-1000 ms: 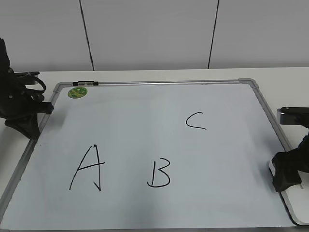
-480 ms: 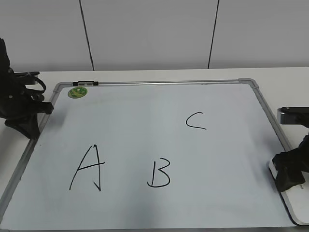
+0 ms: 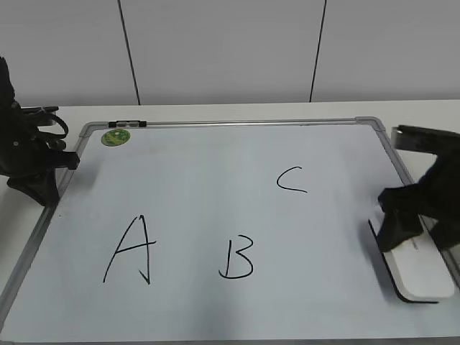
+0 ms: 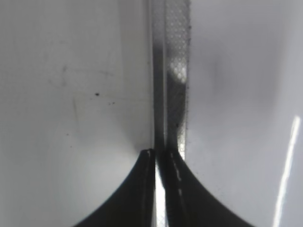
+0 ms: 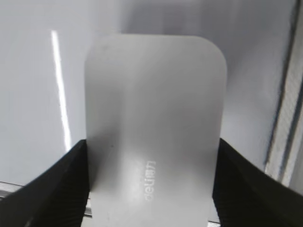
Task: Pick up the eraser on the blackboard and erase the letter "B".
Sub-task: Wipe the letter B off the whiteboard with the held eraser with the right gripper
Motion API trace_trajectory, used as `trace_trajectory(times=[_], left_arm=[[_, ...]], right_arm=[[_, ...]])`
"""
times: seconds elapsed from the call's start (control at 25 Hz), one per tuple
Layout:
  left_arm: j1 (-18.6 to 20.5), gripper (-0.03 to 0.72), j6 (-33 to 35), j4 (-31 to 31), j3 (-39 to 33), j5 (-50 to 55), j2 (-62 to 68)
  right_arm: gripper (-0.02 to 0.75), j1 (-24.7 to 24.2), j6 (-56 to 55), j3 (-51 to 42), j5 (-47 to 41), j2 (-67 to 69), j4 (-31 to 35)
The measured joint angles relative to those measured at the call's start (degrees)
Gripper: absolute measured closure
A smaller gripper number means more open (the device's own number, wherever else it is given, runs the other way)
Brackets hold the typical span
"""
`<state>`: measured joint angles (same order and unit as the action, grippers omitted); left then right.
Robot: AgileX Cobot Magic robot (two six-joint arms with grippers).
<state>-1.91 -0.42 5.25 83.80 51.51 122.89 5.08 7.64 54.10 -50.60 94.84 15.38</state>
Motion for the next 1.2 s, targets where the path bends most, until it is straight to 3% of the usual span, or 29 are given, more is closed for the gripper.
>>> trace_trajectory(times=[0.44,0.72,0.92,1.2], left_arm=[[0.0,0.657,0.0,0.27,0.0,0.0,0.0],[0.0,0.657,0.0,0.41,0.0,0.0,0.0],[0.0,0.657,0.0,0.45,0.0,0.0,0.0],[0.0,0.657,0.0,0.45,0.0,0.0,0.0]], right_arm=[[0.226,13.46,-2.1,15.93,-6.84,9.64,-0.45],[0.226,21.71,-8.01,24.87,-8.76,18.36,-6.5],[0.226,25.02,-10.94,31.16,-10.4,22.3,-9.35],[0.226,25.97,-12.32,36.17,-11.77,26.17,-10.78]])
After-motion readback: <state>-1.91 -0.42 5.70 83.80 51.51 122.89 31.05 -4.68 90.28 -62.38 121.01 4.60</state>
